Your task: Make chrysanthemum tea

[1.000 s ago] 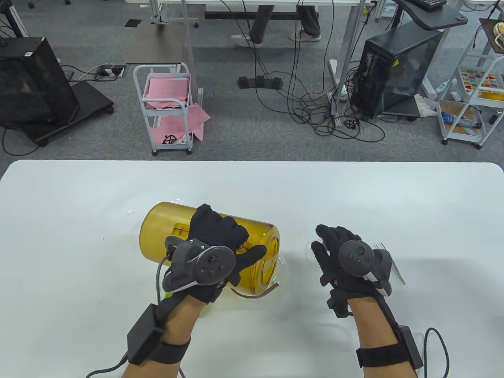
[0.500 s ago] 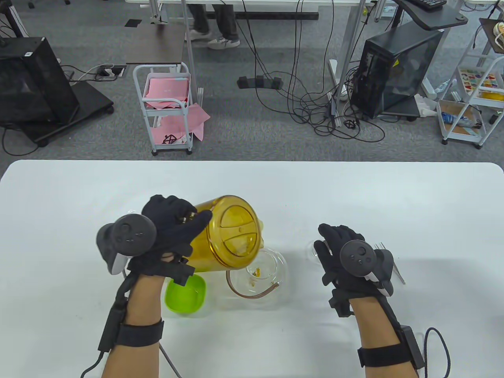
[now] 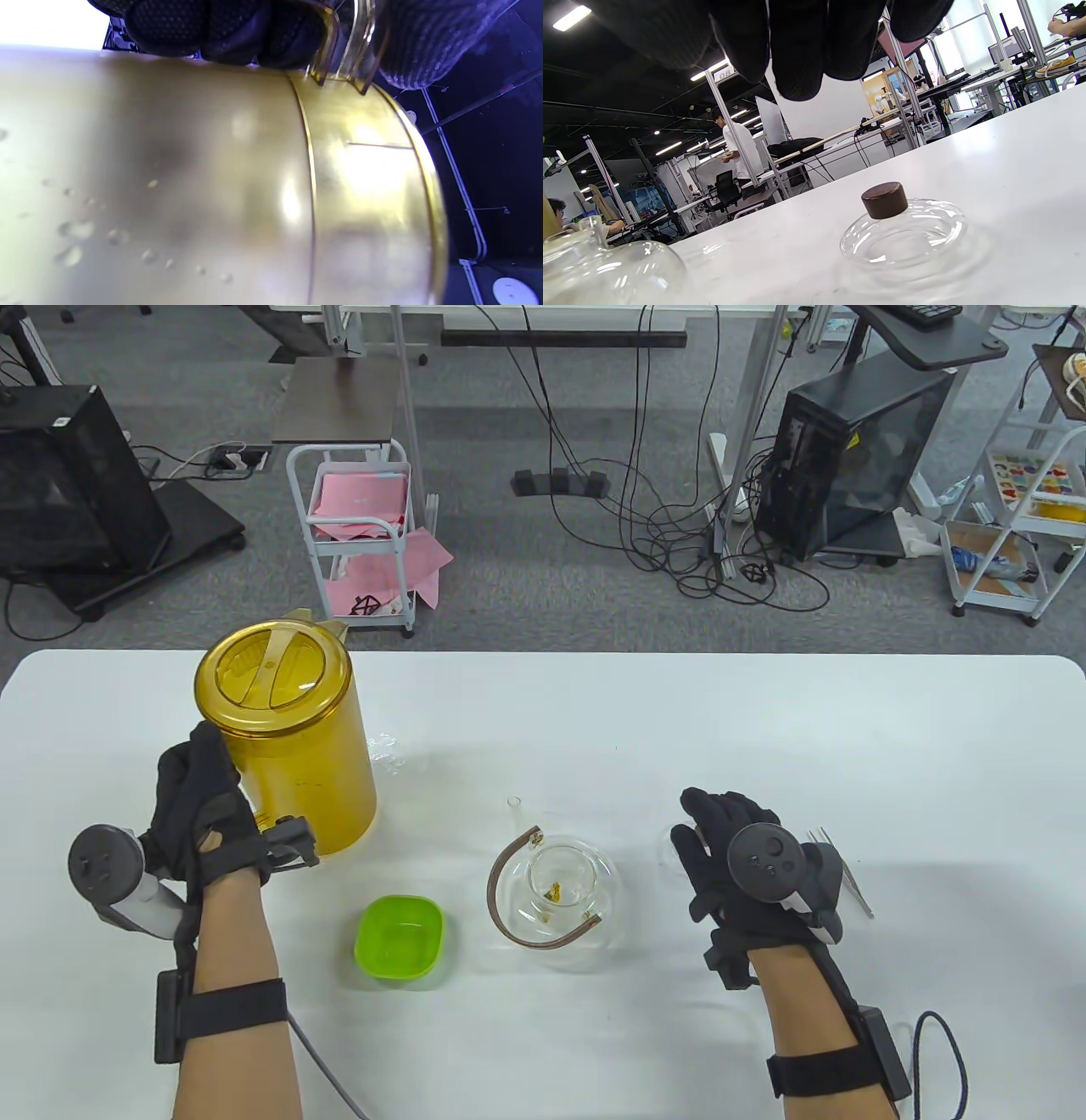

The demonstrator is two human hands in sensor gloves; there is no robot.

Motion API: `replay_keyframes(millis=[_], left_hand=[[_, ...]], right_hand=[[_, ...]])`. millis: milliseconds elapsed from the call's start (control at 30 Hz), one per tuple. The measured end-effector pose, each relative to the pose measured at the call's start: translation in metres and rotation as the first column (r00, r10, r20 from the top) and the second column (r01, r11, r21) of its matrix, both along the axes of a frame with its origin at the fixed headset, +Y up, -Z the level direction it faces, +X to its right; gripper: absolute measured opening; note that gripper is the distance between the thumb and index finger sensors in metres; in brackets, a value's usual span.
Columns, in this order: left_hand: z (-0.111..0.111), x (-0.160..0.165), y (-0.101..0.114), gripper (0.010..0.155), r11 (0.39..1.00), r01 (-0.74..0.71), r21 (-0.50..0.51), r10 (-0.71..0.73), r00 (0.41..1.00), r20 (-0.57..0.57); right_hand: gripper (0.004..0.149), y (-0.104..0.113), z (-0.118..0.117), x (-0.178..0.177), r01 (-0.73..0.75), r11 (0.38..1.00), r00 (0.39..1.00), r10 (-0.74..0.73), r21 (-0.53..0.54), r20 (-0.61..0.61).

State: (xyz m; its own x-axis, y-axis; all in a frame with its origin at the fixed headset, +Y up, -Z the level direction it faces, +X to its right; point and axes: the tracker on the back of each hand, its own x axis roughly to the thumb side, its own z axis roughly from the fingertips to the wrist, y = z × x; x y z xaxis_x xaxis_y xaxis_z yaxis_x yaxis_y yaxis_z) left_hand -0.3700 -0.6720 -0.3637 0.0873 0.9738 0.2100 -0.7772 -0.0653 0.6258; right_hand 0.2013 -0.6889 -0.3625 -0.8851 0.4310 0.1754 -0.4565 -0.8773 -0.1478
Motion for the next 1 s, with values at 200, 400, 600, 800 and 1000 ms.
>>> replay_keyframes(millis=[200,400,600,800,1000], left_hand=[[0.001,0.005,0.010,0.060,0.995,0.058,-0.079,-0.053,0.997,0.056],[0.023,0.024,0.062,0.077,0.952,0.306,0.006,-0.306,0.951,-0.040],[0.044,0.073,0.107,0.063,0.878,0.415,0.238,-0.457,0.875,0.158],[0.041,0.111,0.062,0.063,0.781,0.559,0.280,-0.624,0.670,0.403],[0.045,0.123,0.011,0.069,0.528,0.817,0.232,-0.809,0.401,0.430]], right_hand=[[0.059,0.000,0.000,-0.002,-0.001,1.000,1.000,0.001,0.004,-0.010],[0.059,0.006,0.003,-0.002,0.024,0.999,1.000,-0.023,0.034,-0.017],[0.059,0.011,0.007,-0.006,0.035,0.997,0.998,-0.032,0.063,-0.049],[0.059,0.014,0.009,-0.009,0.017,0.998,0.998,-0.014,0.067,-0.055],[0.060,0.010,0.008,-0.014,-0.001,0.998,0.998,0.005,0.057,-0.063]])
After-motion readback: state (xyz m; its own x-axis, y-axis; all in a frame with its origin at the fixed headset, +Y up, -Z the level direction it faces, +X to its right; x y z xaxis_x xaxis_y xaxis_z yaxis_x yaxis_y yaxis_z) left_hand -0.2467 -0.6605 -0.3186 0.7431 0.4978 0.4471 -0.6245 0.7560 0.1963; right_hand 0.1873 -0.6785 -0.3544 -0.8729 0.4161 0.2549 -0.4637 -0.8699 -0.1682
